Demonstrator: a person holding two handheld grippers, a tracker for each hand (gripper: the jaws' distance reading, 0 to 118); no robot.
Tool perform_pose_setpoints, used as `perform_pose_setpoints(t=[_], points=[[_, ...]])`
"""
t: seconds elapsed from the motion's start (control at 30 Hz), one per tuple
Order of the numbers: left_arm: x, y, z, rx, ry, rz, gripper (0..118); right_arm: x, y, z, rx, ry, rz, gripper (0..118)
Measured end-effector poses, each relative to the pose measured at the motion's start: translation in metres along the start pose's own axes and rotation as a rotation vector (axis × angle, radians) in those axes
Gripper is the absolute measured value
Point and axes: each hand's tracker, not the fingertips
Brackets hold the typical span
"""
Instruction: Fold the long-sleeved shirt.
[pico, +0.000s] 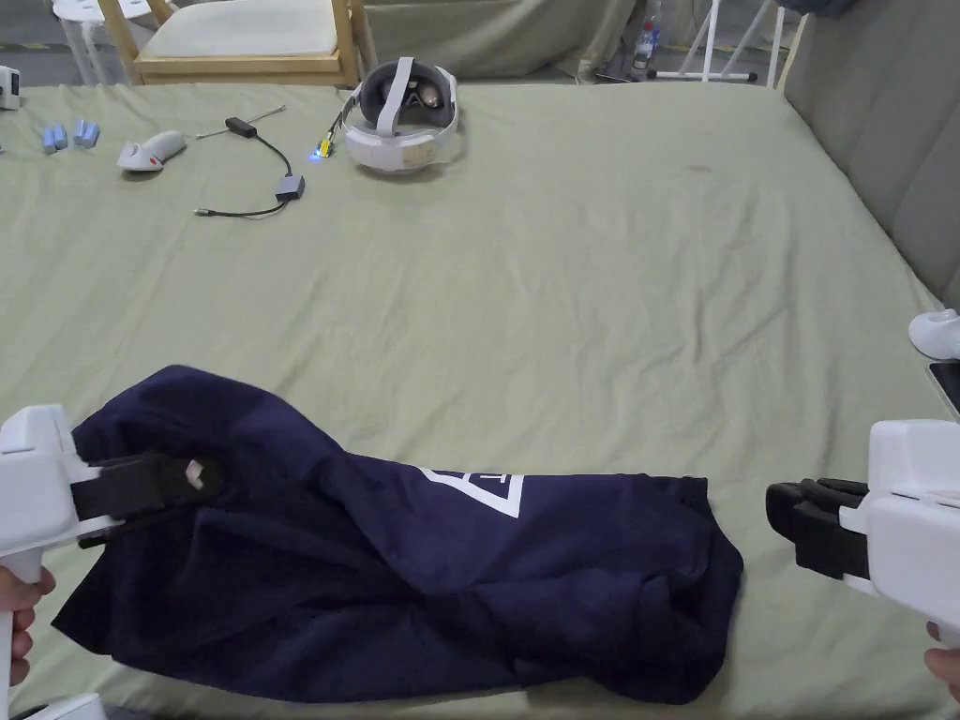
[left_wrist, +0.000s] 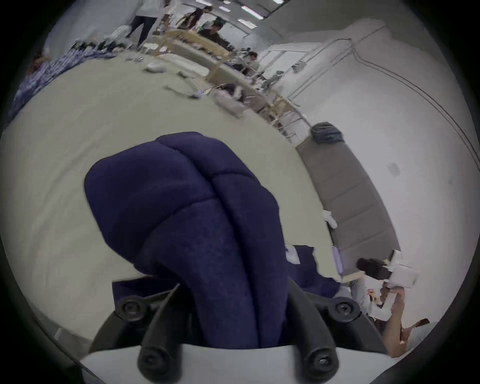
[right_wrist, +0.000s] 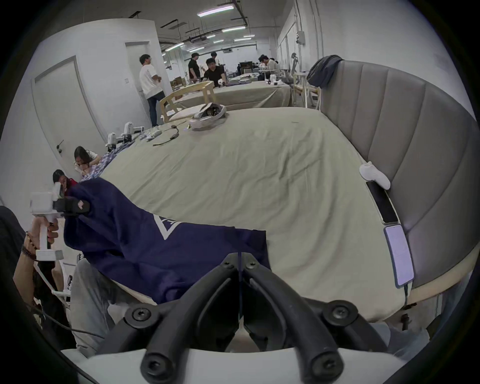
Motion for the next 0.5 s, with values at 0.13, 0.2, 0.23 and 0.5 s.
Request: perform_pose_setpoints(t=[0.13, 0.2, 0.23, 0.5], points=[[0.099, -0.01, -0.01, -0.002, -0.13, -0.108, 17, -0.003, 0.0, 0.001, 0.003, 0.007, 0.005, 0], [0.147, -0.022, -0.036, -0.031, -0.135, -0.155, 17, -0.001, -0.003, 0.004, 0.009, 0.003, 0.0, 0], [0.168, -0.031, -0.053, -0.05, -0.129, -0.18, 17, 0.001, -0.004, 0.006, 0.013, 0.002, -0.004, 0], [0.218, -0.122, -0.262, -0.424, -0.094, -0.241, 53, 0.032, -0.027, 0.031, 0.04, -0.054, -0.091, 0]])
